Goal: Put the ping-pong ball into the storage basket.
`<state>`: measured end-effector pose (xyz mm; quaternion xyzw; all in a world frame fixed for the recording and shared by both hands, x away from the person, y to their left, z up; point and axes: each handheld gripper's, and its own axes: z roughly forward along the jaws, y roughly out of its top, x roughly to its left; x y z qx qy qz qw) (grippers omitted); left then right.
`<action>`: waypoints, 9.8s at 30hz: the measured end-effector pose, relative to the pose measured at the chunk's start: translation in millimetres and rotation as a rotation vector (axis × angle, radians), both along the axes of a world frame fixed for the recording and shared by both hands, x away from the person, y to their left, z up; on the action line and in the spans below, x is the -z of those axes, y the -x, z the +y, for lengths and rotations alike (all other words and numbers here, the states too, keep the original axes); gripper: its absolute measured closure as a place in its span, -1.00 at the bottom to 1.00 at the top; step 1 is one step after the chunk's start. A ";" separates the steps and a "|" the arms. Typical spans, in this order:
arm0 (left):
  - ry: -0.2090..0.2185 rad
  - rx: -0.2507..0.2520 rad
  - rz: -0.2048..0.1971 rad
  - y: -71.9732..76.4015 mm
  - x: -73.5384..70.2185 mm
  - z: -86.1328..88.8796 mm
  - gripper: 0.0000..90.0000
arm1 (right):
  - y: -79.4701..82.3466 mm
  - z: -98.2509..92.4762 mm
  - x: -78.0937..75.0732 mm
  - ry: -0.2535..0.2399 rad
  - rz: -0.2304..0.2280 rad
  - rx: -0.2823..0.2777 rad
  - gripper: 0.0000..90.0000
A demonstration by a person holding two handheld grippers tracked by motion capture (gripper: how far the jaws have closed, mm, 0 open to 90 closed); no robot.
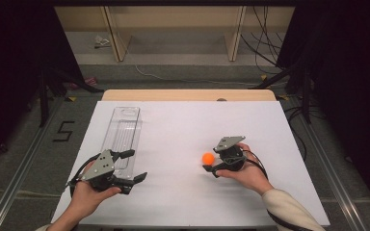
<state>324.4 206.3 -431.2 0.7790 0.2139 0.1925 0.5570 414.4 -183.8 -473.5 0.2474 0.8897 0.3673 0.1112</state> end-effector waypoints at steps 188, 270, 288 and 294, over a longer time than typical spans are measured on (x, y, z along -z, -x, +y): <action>0.001 0.007 -0.006 1.3 -1.3 0.1 -0.63 | -26.4 58.1 -32.3 -0.093 -0.055 -0.073 0.14; 0.003 0.007 -0.007 1.9 -1.5 0.4 -0.63 | -34.7 79.4 -33.7 -0.099 -0.057 -0.094 0.14; 0.005 0.008 -0.007 1.8 -1.6 0.5 -0.63 | -35.7 86.2 -33.2 -0.099 -0.052 -0.101 0.14; 0.005 0.008 -0.007 1.8 -1.6 0.5 -0.63 | -36.8 89.3 -33.2 -0.101 -0.053 -0.106 0.14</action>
